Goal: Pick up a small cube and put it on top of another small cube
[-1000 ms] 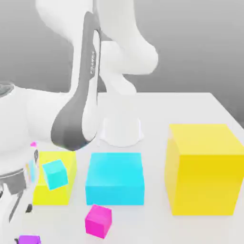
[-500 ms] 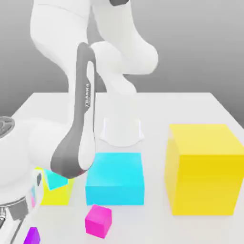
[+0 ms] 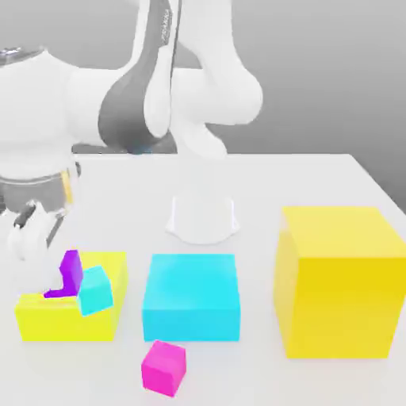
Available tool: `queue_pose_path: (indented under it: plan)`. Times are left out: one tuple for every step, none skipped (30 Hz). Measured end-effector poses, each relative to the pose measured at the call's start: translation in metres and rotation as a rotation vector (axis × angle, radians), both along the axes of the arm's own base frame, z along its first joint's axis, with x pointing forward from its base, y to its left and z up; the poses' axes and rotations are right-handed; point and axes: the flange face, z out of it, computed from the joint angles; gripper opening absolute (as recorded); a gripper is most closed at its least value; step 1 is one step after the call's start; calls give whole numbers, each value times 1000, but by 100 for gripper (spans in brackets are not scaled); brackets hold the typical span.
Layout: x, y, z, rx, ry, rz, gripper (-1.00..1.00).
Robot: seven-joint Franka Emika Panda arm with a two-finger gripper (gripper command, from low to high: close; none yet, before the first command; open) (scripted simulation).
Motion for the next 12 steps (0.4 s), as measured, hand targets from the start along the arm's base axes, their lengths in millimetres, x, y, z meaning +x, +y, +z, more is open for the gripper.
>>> queue_pose_path:
  plan:
    - [-9,3,4,-4,2,9,-100]
    - [-19,5,8,-8,4,16,-100]
    - [-28,7,11,-12,7,24,-100]
    - [-35,9,9,-16,9,28,-100]
    - [-37,9,1,-19,11,30,-100]
    - [-39,9,-10,-20,12,31,-100]
    - [-39,9,-22,-21,12,32,-100]
    - [-40,10,-34,-21,12,32,-100]
    - [-41,10,-45,-21,12,33,100]
    - [-41,10,-45,-21,12,33,100]
    - [-41,10,-45,-21,12,33,100]
    - [-41,10,-45,-21,12,33,100]
